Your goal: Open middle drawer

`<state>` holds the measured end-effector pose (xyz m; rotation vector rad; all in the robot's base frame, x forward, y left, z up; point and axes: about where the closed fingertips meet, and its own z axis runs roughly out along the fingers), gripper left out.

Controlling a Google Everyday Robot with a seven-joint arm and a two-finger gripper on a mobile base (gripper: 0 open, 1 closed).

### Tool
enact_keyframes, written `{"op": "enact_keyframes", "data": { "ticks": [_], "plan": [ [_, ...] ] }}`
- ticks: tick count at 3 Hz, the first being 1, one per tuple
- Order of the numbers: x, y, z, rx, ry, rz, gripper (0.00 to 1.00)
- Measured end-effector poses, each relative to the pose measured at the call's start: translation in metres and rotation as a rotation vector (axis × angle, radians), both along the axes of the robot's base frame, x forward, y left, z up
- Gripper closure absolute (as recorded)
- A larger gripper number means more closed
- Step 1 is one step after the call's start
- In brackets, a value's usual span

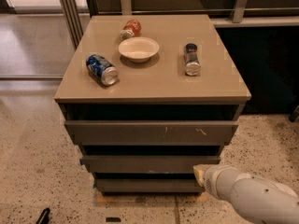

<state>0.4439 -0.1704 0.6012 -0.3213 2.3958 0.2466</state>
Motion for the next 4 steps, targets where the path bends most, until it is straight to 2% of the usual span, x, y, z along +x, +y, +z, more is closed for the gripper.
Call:
{"op": "enact_keyframes", "data": {
  "ticks": [1, 2, 3, 4],
  "plan": [
    [0.024, 0.006, -0.012, 0.035, -0.061, -0.038, 1.0],
    [0.033, 0.004, -0.006, 0.037, -0.103, -0.054, 1.0],
    [0.033, 0.004, -0.006, 0.037, -0.103, -0.054, 1.0],
    [0.028, -0.002, -0.02, 0.032, -0.113, -0.095, 1.0]
  ]
}}
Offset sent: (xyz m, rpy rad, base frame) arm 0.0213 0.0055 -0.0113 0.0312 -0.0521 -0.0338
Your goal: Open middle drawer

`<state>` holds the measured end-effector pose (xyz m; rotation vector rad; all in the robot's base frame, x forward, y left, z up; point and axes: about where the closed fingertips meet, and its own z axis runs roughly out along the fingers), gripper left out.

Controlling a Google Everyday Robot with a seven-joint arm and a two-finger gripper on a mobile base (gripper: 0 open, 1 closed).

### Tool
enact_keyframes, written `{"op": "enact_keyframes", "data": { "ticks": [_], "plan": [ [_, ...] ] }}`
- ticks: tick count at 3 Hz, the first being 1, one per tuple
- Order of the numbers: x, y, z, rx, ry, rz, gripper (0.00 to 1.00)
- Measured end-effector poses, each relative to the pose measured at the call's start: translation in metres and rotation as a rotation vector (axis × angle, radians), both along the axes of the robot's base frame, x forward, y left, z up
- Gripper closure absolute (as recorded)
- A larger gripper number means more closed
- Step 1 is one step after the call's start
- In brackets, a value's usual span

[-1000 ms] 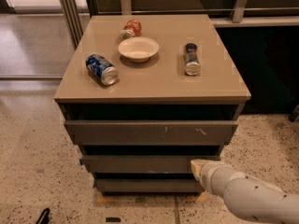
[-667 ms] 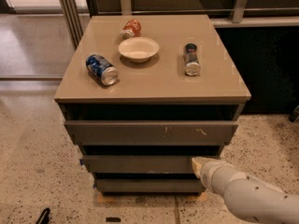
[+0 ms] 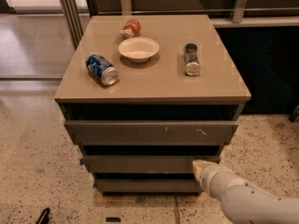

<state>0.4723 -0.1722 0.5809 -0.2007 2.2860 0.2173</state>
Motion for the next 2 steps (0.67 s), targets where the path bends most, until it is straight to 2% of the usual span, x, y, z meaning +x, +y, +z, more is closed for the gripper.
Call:
{"op": "enact_keyframes", "data": {
  "ticks": [1, 2],
  "plan": [
    [-0.005, 0.0, -0.035, 0.0, -0.01, -0.056, 1.0],
    [0.013, -0.002, -0.053, 0.006, -0.085, -0.128, 1.0]
  ]
}}
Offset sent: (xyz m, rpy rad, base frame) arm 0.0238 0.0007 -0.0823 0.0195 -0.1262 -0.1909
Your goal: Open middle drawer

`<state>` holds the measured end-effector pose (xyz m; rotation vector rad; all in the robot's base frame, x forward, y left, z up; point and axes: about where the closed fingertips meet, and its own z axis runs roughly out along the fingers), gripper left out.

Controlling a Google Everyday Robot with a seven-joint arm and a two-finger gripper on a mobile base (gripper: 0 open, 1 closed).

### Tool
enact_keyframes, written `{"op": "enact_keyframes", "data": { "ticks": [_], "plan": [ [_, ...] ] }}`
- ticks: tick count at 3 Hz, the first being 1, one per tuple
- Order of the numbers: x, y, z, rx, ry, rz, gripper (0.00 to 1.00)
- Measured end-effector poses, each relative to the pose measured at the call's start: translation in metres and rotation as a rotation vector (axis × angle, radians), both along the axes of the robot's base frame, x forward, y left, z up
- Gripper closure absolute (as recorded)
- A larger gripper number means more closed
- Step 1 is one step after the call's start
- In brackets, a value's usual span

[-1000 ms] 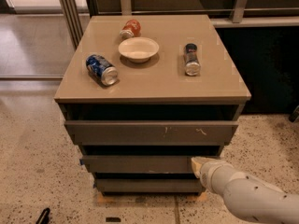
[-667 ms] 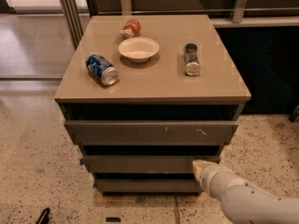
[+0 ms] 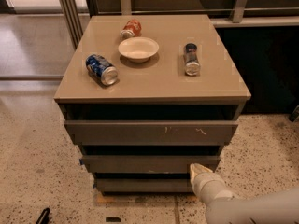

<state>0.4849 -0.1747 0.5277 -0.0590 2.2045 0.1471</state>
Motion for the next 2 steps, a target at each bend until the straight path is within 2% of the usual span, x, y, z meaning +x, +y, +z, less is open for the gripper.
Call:
{"op": "enact_keyframes", "data": {
  "ticks": [1, 2],
  "plan": [
    [0.0, 0.0, 0.0, 0.0, 0.0, 0.0, 1.0],
    [0.002, 0.001, -0.012, -0.006, 0.022, -0.019, 1.0]
  ]
}}
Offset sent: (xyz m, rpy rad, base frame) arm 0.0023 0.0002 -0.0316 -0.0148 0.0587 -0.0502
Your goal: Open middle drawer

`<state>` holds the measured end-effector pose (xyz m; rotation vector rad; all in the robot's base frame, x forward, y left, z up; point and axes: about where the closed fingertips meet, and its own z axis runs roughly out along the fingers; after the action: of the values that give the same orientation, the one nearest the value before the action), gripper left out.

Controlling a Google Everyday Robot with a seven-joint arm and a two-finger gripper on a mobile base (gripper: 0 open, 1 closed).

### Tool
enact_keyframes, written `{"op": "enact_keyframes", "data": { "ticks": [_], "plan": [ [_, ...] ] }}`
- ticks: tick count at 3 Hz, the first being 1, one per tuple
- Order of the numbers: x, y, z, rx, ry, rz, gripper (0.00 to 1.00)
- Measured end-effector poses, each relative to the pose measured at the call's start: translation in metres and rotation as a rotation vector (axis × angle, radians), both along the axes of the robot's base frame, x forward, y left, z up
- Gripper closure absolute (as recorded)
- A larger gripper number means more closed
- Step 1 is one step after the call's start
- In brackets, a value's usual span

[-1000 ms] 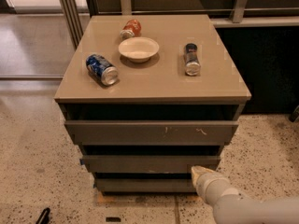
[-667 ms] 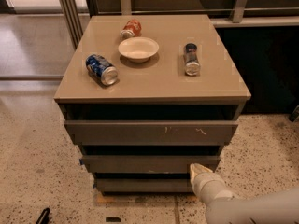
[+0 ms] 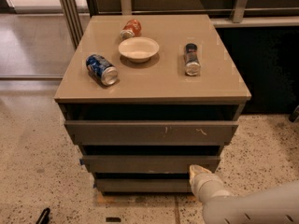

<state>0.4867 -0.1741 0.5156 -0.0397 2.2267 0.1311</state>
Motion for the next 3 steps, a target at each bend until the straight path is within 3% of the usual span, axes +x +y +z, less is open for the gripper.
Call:
{"op": "enact_keyframes", "data": {
  "ticks": [1, 2, 3],
  "plan": [
    [0.018, 0.005, -0.011, -0.02, -0.004, 0.006, 1.0],
    [0.047, 0.012, -0.015, -0.047, -0.042, 0.011, 1.0],
    [0.048, 0.012, -0.015, -0.047, -0.042, 0.01, 1.0]
  ]
}}
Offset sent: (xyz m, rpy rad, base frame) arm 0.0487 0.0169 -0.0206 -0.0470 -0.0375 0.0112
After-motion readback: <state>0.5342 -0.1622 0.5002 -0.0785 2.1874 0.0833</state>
